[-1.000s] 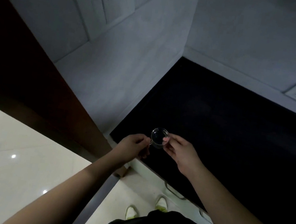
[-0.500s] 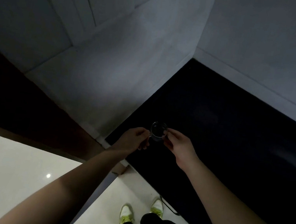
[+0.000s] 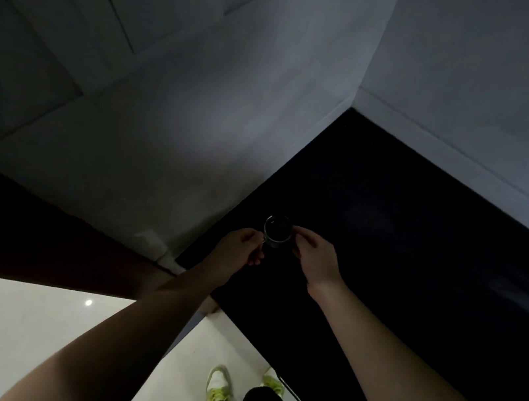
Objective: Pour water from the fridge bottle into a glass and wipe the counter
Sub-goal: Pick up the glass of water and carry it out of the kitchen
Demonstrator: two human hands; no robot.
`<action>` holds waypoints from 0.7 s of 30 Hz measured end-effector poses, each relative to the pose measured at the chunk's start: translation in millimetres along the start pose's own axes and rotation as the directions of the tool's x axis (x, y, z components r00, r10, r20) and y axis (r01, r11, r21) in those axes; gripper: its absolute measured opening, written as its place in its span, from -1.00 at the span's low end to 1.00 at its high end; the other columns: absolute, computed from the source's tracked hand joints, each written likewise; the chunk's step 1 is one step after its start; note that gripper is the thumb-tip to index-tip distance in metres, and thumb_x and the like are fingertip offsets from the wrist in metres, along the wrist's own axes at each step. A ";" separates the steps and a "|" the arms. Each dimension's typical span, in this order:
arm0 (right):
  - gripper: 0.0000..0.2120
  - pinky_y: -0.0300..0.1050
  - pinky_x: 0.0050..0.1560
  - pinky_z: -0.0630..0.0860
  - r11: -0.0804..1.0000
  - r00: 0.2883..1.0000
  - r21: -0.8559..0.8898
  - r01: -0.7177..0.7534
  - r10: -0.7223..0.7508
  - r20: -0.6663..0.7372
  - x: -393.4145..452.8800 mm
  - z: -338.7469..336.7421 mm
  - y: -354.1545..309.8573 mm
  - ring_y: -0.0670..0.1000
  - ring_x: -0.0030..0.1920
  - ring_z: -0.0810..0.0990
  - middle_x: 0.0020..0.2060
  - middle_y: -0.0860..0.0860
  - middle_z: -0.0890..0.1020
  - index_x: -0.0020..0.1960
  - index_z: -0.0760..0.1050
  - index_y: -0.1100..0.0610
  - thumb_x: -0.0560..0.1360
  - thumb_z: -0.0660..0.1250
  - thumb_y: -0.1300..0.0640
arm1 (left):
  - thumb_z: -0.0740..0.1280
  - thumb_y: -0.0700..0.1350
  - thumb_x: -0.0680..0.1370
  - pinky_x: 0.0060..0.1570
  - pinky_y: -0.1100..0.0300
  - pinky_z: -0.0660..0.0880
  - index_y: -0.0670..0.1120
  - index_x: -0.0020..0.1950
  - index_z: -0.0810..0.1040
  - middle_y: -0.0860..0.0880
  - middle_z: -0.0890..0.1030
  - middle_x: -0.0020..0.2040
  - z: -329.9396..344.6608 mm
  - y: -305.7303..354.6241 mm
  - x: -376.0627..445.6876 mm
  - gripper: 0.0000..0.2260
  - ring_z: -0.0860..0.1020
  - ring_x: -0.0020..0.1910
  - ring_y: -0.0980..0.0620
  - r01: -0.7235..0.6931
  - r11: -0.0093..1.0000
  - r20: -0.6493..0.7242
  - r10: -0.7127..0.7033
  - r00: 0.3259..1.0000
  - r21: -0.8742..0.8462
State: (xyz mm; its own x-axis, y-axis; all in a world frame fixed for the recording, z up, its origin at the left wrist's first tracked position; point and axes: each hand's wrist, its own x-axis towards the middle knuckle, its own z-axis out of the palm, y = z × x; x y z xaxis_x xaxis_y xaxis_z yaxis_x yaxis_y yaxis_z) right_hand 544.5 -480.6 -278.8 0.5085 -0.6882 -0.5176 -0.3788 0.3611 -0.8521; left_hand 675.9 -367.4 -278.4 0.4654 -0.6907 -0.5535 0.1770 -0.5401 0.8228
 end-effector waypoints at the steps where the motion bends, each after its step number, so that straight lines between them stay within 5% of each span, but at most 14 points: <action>1: -0.73 0.02 0.21 0.54 1.000 1.000 0.010 -0.008 0.008 0.008 2.2 0.6 1.1 -0.02 0.06 0.65 -0.03 -0.04 0.70 -0.10 0.65 -0.12 0.55 0.23 0.16 | 0.18 -0.13 0.67 -0.19 0.17 0.43 -0.18 -0.13 0.50 -0.04 0.55 -0.33 0.8 -0.3 2.8 -0.77 0.48 -0.36 0.06 0.011 1.000 -0.004 -0.011 1.000 -0.010; 8: -0.69 0.08 0.28 0.50 0.998 0.995 0.046 -0.041 0.037 0.091 13.8 4.5 2.3 -0.02 0.10 0.65 0.04 -0.02 0.69 0.13 0.62 -0.04 0.49 0.19 0.14 | 0.16 -0.15 0.68 -0.27 0.26 0.43 -0.17 -0.10 0.50 -0.05 0.54 -0.32 6.3 -2.5 17.5 -0.78 0.47 -0.38 0.08 0.061 0.997 -0.037 -0.063 0.997 -0.053; 21: -0.61 0.05 0.31 0.46 1.000 0.990 0.014 -0.019 0.017 0.137 15.8 14.0 -12.7 -0.03 0.16 0.60 0.12 -0.04 0.64 0.13 0.57 -0.19 0.49 0.15 0.19 | 0.17 -0.14 0.67 -0.32 0.26 0.45 -0.14 -0.09 0.51 -0.08 0.57 -0.29 8.4 -1.8 31.6 -0.79 0.51 -0.39 0.08 0.060 0.998 -0.115 -0.064 0.991 -0.037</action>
State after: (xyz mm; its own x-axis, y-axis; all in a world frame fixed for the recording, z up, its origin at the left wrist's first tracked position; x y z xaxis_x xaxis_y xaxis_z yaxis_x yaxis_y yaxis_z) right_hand 568.1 -487.3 -277.2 0.6030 -0.5895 -0.5375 -0.3776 0.3826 -0.8433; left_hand 683.1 -392.4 -298.4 0.5499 -0.5946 -0.5865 0.2365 -0.5626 0.7922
